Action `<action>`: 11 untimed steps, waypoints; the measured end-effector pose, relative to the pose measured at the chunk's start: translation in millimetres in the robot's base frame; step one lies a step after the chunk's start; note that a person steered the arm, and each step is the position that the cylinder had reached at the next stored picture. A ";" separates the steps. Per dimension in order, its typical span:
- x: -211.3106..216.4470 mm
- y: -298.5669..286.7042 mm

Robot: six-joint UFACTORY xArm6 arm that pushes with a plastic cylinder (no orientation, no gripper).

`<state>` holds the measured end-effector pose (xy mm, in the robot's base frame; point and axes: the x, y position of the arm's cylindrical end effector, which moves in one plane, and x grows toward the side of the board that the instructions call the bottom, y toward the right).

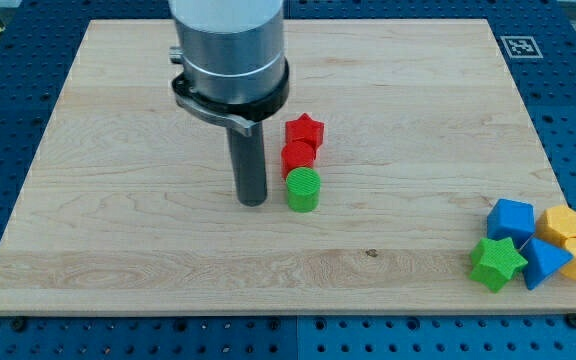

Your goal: Move the green circle diagonally to the bottom right of the red circle

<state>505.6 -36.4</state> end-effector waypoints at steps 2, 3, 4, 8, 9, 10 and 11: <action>0.0 18.5; 0.0 35.9; 0.0 36.8; -17.9 52.6; -15.9 70.9; -7.2 81.3; -7.0 81.5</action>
